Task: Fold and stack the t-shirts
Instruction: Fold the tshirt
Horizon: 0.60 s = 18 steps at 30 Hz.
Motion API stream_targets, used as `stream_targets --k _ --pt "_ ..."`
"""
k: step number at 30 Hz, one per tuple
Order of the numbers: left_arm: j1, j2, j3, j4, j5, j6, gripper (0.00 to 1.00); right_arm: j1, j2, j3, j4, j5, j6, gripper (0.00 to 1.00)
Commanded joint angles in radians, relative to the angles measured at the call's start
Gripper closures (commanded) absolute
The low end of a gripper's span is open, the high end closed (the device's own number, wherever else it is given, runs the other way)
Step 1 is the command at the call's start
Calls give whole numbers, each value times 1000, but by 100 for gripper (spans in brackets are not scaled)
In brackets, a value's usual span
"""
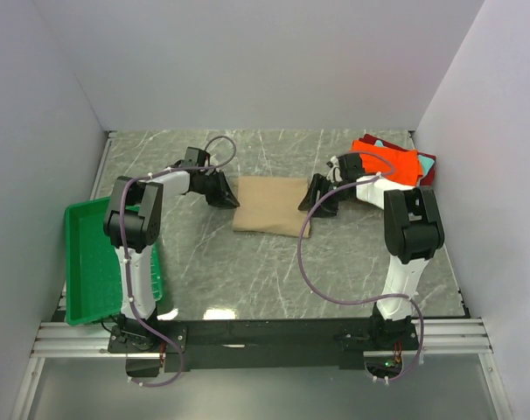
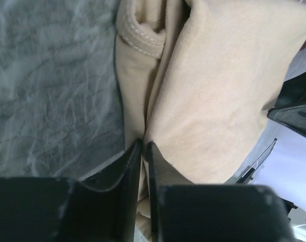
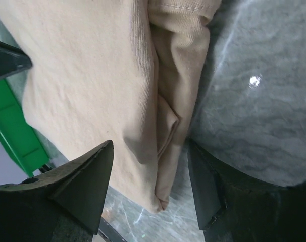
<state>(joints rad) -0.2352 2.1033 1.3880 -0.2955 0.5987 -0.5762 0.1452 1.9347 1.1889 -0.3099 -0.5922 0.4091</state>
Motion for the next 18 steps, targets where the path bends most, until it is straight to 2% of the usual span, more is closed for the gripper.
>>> stream_targets --k 1,12,15,18 --pt "-6 7 -20 16 18 24 85 7 49 -15 46 3 0 33" --pt "-6 35 -29 10 9 38 90 43 112 5 55 40 14 39" --pt "-7 40 -24 4 6 44 91 56 132 35 46 49 16 43" --pt "-7 40 -21 4 6 44 91 66 148 69 26 60 13 54"
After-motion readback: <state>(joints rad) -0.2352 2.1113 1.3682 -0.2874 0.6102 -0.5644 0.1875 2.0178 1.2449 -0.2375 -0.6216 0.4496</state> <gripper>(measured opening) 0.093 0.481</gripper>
